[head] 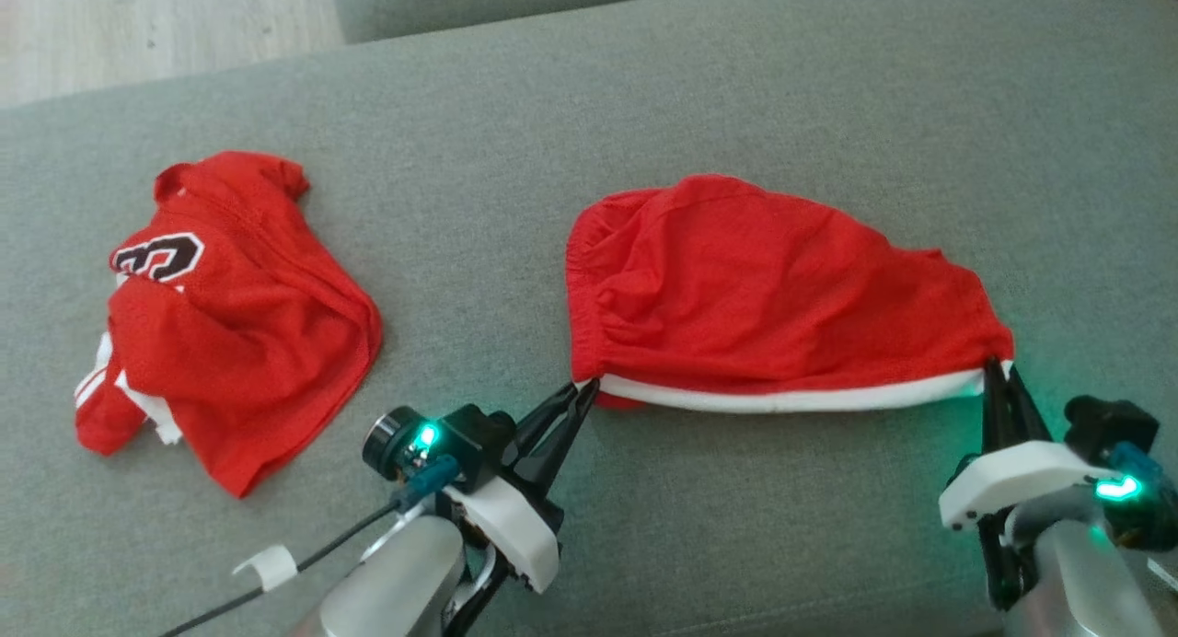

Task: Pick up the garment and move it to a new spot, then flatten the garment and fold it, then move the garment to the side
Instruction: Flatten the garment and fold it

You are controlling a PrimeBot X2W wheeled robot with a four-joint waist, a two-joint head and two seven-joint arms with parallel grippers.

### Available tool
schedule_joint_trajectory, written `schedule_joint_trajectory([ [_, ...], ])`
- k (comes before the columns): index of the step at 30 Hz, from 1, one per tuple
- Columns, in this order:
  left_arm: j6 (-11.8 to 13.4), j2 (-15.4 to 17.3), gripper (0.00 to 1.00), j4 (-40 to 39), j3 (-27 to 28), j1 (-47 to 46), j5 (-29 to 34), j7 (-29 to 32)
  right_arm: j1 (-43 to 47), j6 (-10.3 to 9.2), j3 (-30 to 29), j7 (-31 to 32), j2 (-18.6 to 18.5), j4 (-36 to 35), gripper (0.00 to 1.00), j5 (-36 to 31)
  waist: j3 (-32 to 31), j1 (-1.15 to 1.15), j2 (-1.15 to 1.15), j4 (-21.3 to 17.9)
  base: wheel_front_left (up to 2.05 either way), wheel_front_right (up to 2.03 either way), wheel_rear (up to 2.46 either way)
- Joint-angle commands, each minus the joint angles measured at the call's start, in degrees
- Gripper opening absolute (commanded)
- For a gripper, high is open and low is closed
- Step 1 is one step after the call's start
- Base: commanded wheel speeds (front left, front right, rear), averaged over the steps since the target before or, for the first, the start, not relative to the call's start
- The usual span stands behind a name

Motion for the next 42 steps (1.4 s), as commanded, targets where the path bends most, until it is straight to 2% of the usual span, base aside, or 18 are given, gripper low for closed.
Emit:
schedule_joint_trajectory([
  [1, 0.09, 1.07, 0.00, -2.14, 2.27, -1.74, 0.43, -0.70, -1.36, -0.04, 1.68, -1.05, -0.38, -2.25, 0.00, 0.27, -0.55, 0.00, 0.00, 0.27, 0.00, 0.00, 0.00],
  [9, 0.09, 3.59, 0.00, -6.66, 4.72, -5.15, 0.20, -0.49, -3.14, -0.04, 5.23, 1.23, -0.38, -10.62, 0.00, 2.96, -3.19, 0.00, 0.00, 0.64, 0.00, 0.00, 0.00],
  [14, 0.09, 7.08, 0.00, -9.04, 3.67, -13.86, -1.01, 3.33, -8.17, -0.04, 7.61, 6.73, -0.38, -18.43, 0.00, 2.52, -5.04, 0.00, 0.00, 0.27, 0.00, 0.00, 0.00],
  [17, 0.09, 9.19, 0.00, -9.79, 3.65, -19.97, -4.01, 6.12, -12.96, -0.04, 9.72, 10.30, -0.57, -21.74, 0.00, 2.89, -6.43, 0.00, 0.00, -0.41, 0.00, 0.00, 0.00],
  [20, 0.09, 11.33, 0.00, -9.55, 3.79, -25.84, -6.46, 8.11, -18.10, -0.04, 11.91, 13.09, -1.69, -23.15, 0.00, 4.78, -7.82, 0.00, 0.00, -1.16, 0.00, 0.00, 0.00],
  [26, 0.09, 12.97, 0.00, -8.54, 5.56, -34.71, -10.73, 8.55, -26.06, -0.04, 14.96, 15.05, -4.67, -23.82, 0.00, 8.89, -10.12, 0.00, 0.00, -1.53, 0.00, 0.00, 0.00],
  [32, 0.09, 13.52, 0.00, -9.34, 4.80, -32.31, -15.08, 10.34, -22.54, -0.04, 15.72, 18.21, -6.84, -24.07, 0.00, 10.30, -10.92, 0.00, 0.00, -0.63, 0.00, 0.00, 0.00],
  [36, 0.09, 15.39, 0.00, -11.99, 4.69, -28.30, -19.27, 11.79, -18.37, -0.04, 15.95, 20.82, -8.12, -25.12, 0.00, 11.56, -10.30, 0.00, 0.00, -0.20, 0.00, 0.00, 0.00],
  [42, 0.09, 18.40, 0.00, -15.26, 3.15, -26.88, -20.54, 15.54, -16.55, -0.04, 17.47, 26.19, -10.04, -26.68, 0.00, 12.81, -6.92, 0.00, 0.00, -0.35, 0.00, 0.00, 0.00],
])
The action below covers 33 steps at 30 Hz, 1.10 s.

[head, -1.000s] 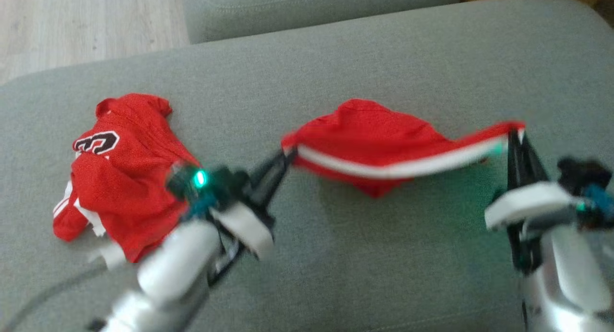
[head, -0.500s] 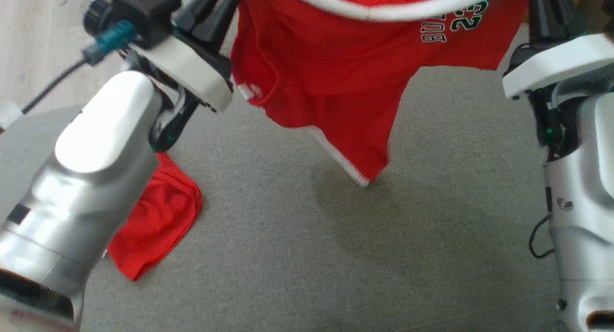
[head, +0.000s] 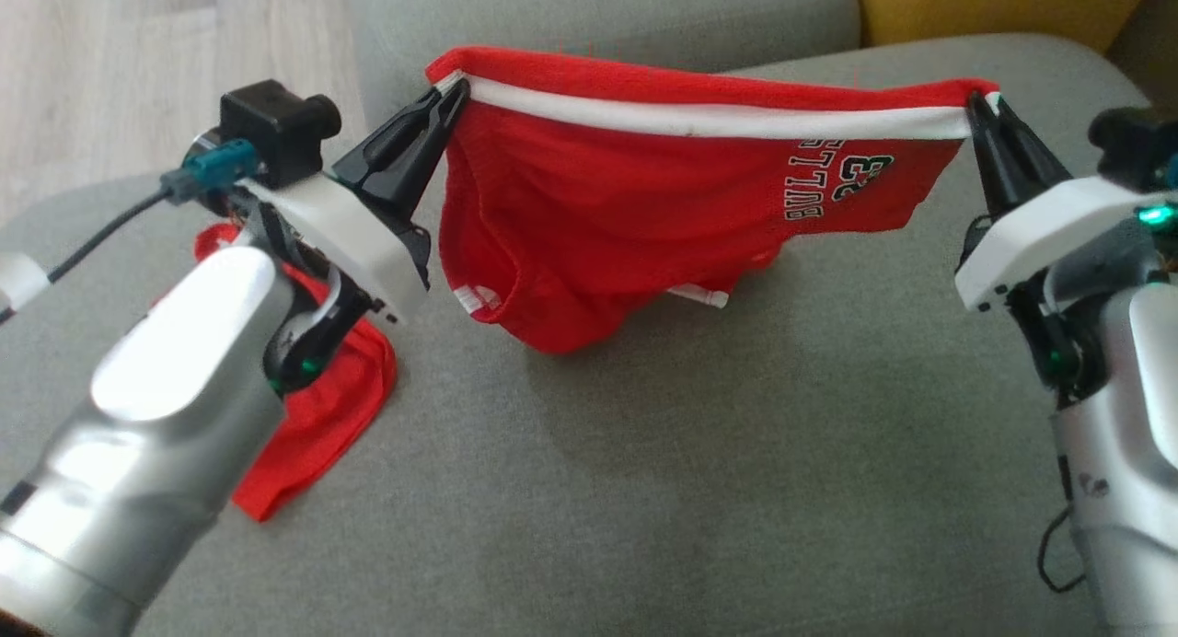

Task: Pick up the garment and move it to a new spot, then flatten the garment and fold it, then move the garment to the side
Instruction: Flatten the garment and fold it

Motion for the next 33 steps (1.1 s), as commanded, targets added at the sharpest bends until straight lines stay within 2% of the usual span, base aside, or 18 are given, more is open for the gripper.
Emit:
schedule_joint_trajectory([
  [1, 0.10, 2.63, 0.00, -1.65, 2.65, -4.94, -0.53, 0.63, -3.76, -0.04, 1.16, 0.72, -0.82, -2.46, 0.00, 0.75, 2.38, 0.01, 0.00, -0.47, 0.00, 0.00, 0.00],
  [6, 0.10, 3.23, 0.00, 0.67, 4.33, -11.22, -2.19, 4.43, -12.83, -0.04, 4.24, 2.28, -0.66, 0.98, 0.00, 1.34, 9.07, 0.01, 0.00, -2.31, 0.00, 0.00, 0.00],
  [9, 0.10, 3.70, 0.00, 4.74, 5.14, -17.80, -1.05, 5.22, -21.67, -0.04, 6.49, 0.45, 0.71, 5.93, 0.00, 1.65, 13.15, 0.01, 0.00, -3.73, 0.00, 0.00, 0.00],
  [12, 0.49, 3.35, 0.00, 9.57, 7.01, -25.99, 1.00, 2.86, -32.02, -0.04, 6.30, -4.50, 2.30, 12.56, 0.00, 0.22, 16.69, 0.01, 0.00, -4.85, 0.00, 0.00, 0.00],
  [15, 1.09, 1.49, 0.00, 14.17, 9.03, -33.45, 2.42, -1.63, -41.17, -0.04, 3.61, -12.05, 3.85, 19.66, 0.00, -2.99, 18.70, 0.01, 0.00, -5.18, 0.00, 0.00, 0.00],
  [19, 0.58, -0.38, 0.00, 19.45, 8.44, -39.66, 3.91, -5.62, -48.41, -0.04, 0.41, -21.36, 5.38, 28.59, 0.00, -7.76, 19.15, 0.01, 0.00, -5.32, 0.00, 0.00, 0.00],
  [25, 0.20, -3.54, 0.00, 24.12, 6.93, -38.84, 2.70, -10.98, -48.83, -0.04, -0.88, -26.00, 5.95, 38.12, 0.00, -11.18, 18.25, 0.01, 0.00, -4.53, 0.00, 0.00, 0.00],
  [28, 0.14, -4.28, 0.00, 23.91, 2.90, -34.61, 1.19, -11.61, -45.49, -0.04, 2.35, -26.36, 5.49, 43.64, 0.00, -12.24, 17.66, 0.01, 0.00, -3.85, 0.00, 0.00, 0.00],
  [33, 0.12, -3.50, 0.00, 20.24, -4.73, -23.34, -3.54, -11.79, -39.73, -0.04, 7.03, -25.19, 2.82, 50.79, 0.00, -8.59, 15.43, 0.01, 0.00, -2.48, 0.00, 0.00, 0.00],
])
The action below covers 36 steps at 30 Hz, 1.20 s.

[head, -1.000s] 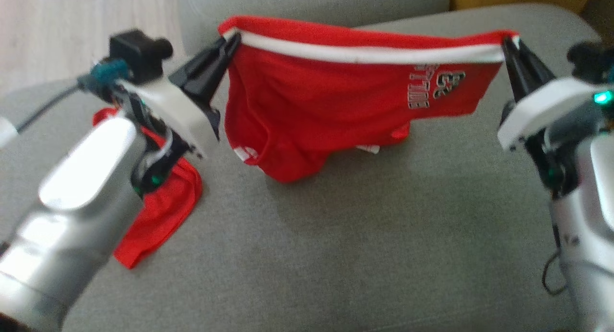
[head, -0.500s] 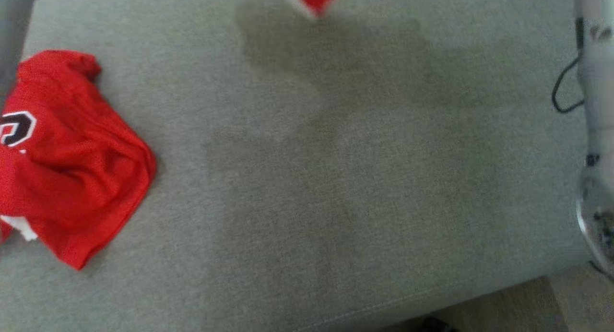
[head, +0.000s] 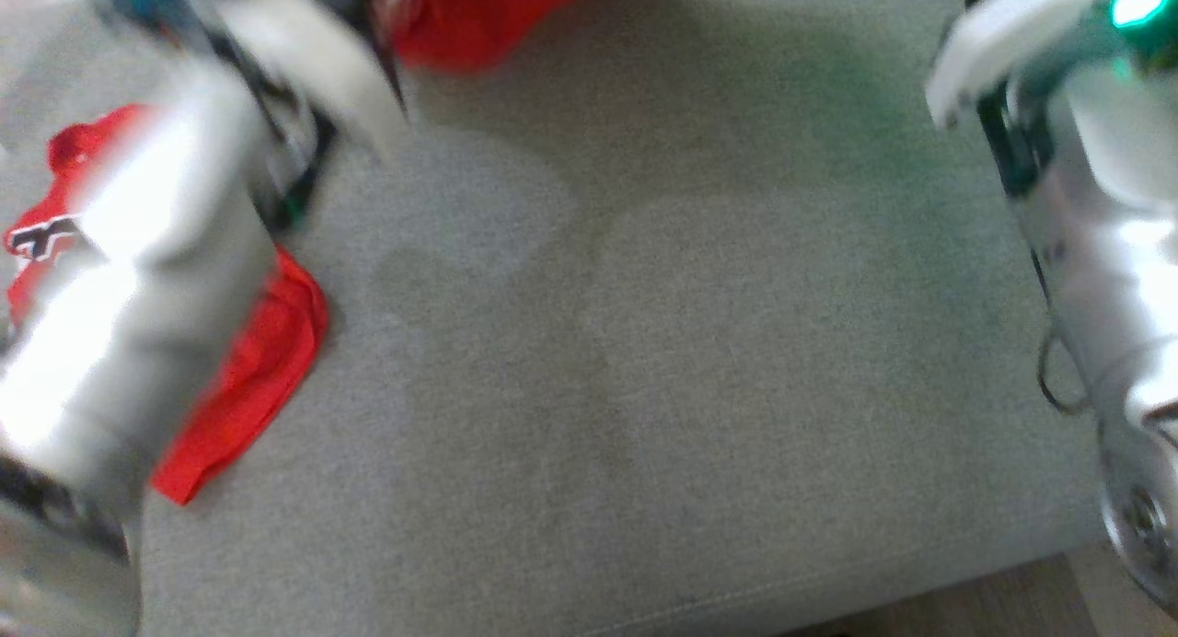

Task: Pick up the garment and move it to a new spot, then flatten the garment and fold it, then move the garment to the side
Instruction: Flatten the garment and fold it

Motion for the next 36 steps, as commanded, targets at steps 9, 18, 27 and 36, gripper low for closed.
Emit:
schedule_joint_trajectory([
  [9, 0.11, 5.66, 0.00, -11.43, -10.75, 16.63, -6.16, -0.61, 9.71, -0.04, 12.94, 10.93, -7.00, 0.53, 0.00, 9.78, -6.50, 0.00, 0.00, 2.41, 0.00, 0.00, 0.00],
  [18, 2.21, 6.04, 0.00, -17.77, -14.63, 27.34, -6.86, -1.61, 22.78, -0.04, 28.56, 26.57, -20.01, -15.57, 0.00, 27.04, -12.63, 0.00, 0.00, 2.90, 0.00, 0.00, 0.00],
  [27, 6.12, 5.90, 0.00, -26.37, -16.54, 34.48, -7.75, -0.07, 33.06, -0.04, 30.91, 39.69, -33.71, -30.88, 0.00, 40.73, -15.72, 0.00, 0.00, 2.94, 0.00, 0.00, 0.00],
  [36, 9.16, 6.58, 0.00, -30.76, -15.36, 35.80, -8.42, -0.43, 37.27, -0.04, 23.39, 39.45, -36.83, -39.93, 0.00, 43.76, -13.61, 0.00, 0.00, 4.04, 0.00, 0.00, 0.00],
])
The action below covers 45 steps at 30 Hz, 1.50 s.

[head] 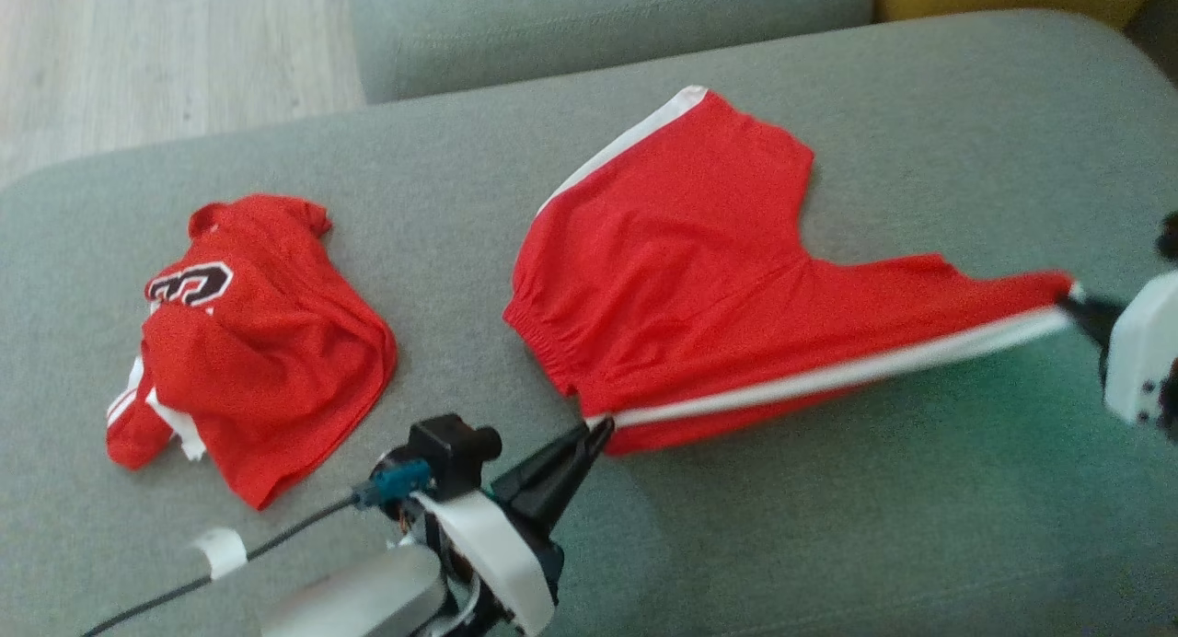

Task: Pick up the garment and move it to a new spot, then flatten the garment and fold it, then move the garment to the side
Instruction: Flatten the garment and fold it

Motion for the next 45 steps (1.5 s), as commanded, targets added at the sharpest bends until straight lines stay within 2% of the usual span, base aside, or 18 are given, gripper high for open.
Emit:
schedule_joint_trajectory([
  [1, 0.72, 1.78, 0.00, -1.45, 3.18, -3.24, -0.24, -1.05, -1.34, -0.05, -2.12, -1.65, -2.58, -1.48, 0.00, -1.20, 1.39, 0.00, 0.00, 0.80, 0.00, 0.00, 0.00],
  [6, 1.54, 1.82, 0.00, -1.44, 5.51, -7.74, 0.71, -1.34, -4.98, -0.05, -8.82, -6.73, 1.69, -2.47, 0.00, -6.03, 5.83, 0.00, 0.00, 2.68, 0.00, 0.00, 0.00],
  [8, 1.47, 1.55, 0.00, -0.72, 6.93, -10.83, 1.00, -1.31, -8.32, -0.05, -11.42, -8.62, 4.80, -1.92, 0.00, -10.28, 8.76, 0.00, 0.00, 3.94, 0.00, 0.00, 0.00],
  [15, 0.53, -0.16, 0.00, 1.99, 8.17, -16.55, 2.30, -1.27, -17.34, -0.05, -14.72, -10.43, 12.55, 4.08, 0.00, -18.44, 14.05, 0.00, 0.00, 7.26, 0.00, 0.00, 0.00],
  [19, -0.31, -2.14, 0.00, 3.29, 7.98, -18.40, 2.88, -1.54, -22.29, -0.05, -14.75, -11.49, 15.35, 9.26, 0.00, -21.89, 16.13, 0.00, 0.00, 9.34, 0.00, 0.00, 0.00],
  [32, -2.39, -7.67, 0.00, 8.75, 7.39, -22.96, 4.41, -2.54, -35.74, -0.05, -13.65, -16.64, 17.78, 23.93, 0.00, -28.42, 21.92, 0.00, 0.00, 14.58, 0.00, 0.00, 0.00],
  [43, -3.46, -10.36, 0.00, 11.65, 7.76, -24.19, 5.09, -3.86, -41.06, -0.05, -14.41, -19.92, 18.49, 33.50, 0.00, -30.10, 24.34, 0.00, 0.00, 17.21, 0.00, 0.00, 0.00],
  [44, -3.46, -10.54, 0.00, 11.94, 7.85, -24.19, 5.12, -3.96, -41.51, -0.05, -14.73, -20.72, 18.41, 34.11, 0.95, -30.10, 24.48, 0.00, 0.00, 17.43, 0.00, 0.00, 0.00],
  [45, -3.16, -10.70, 0.11, 12.32, 8.09, -24.19, 5.18, -4.09, -41.92, -0.05, -15.39, -21.52, 18.37, 34.84, 1.00, -29.84, 24.58, 0.00, 0.00, 17.63, 0.00, 0.00, 0.00],
])
